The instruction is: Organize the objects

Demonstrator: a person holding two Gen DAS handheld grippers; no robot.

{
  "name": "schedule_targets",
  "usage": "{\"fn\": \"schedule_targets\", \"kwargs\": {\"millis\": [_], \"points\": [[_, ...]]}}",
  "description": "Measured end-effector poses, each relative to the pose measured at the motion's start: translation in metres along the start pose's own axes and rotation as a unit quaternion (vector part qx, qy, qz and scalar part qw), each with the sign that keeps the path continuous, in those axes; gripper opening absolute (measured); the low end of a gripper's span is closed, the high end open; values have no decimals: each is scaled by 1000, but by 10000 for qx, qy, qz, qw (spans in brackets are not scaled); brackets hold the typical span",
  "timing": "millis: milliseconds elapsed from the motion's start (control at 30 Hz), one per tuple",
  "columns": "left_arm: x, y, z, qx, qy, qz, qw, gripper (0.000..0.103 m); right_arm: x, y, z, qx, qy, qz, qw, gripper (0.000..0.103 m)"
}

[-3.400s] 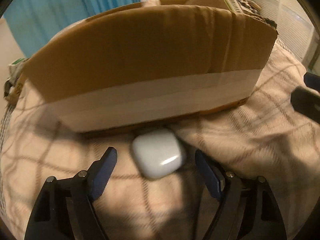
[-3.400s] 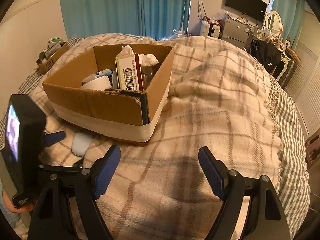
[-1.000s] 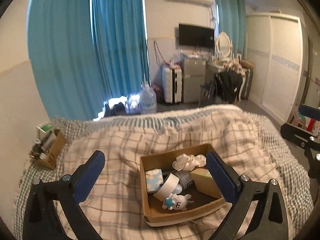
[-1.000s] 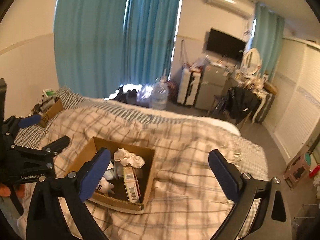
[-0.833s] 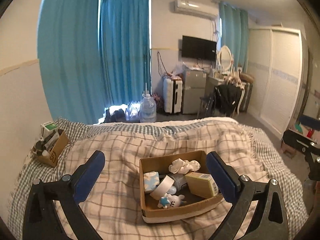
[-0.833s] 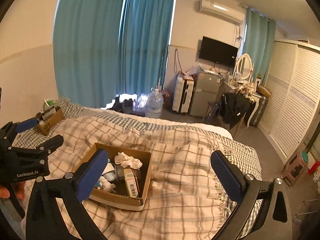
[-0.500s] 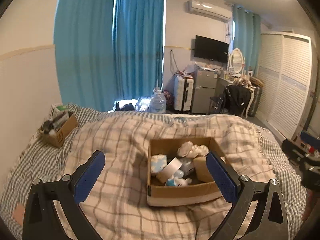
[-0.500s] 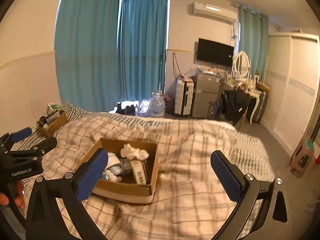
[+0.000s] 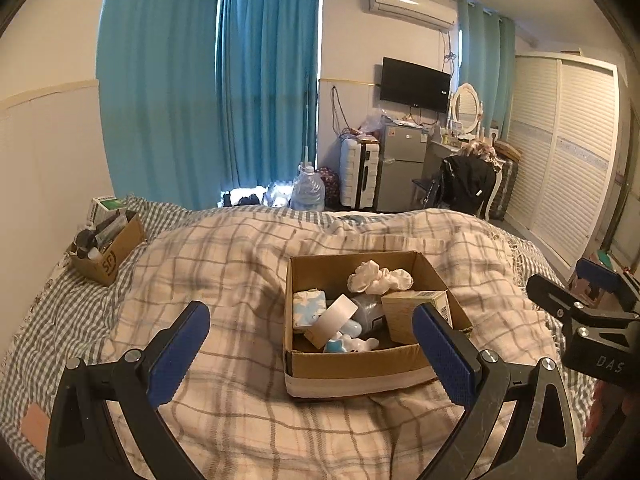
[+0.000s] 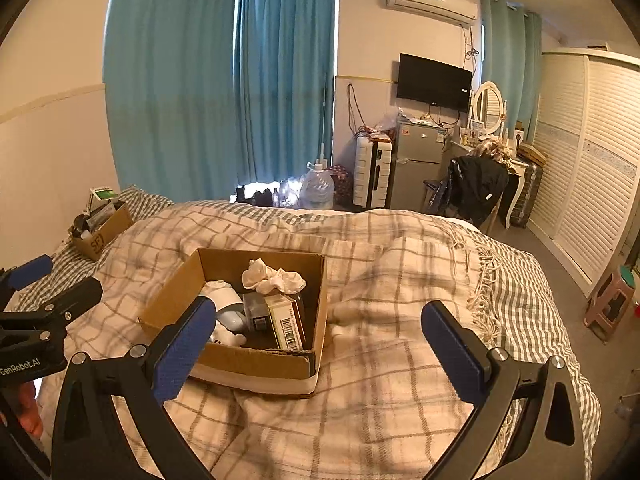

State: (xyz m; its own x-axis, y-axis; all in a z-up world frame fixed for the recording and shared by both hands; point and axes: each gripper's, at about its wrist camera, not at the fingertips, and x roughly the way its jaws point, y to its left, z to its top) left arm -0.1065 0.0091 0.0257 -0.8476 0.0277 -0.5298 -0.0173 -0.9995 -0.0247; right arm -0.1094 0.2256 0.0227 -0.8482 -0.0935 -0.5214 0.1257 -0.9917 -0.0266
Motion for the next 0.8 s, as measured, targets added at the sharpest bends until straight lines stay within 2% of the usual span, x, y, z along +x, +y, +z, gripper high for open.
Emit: {"fn": "schedule_targets", "kwargs": {"millis": [800], "points": [[4,4,0,-27,48,154,9999,103,1,3,-1,-47,51,-66,10000,102]]}}
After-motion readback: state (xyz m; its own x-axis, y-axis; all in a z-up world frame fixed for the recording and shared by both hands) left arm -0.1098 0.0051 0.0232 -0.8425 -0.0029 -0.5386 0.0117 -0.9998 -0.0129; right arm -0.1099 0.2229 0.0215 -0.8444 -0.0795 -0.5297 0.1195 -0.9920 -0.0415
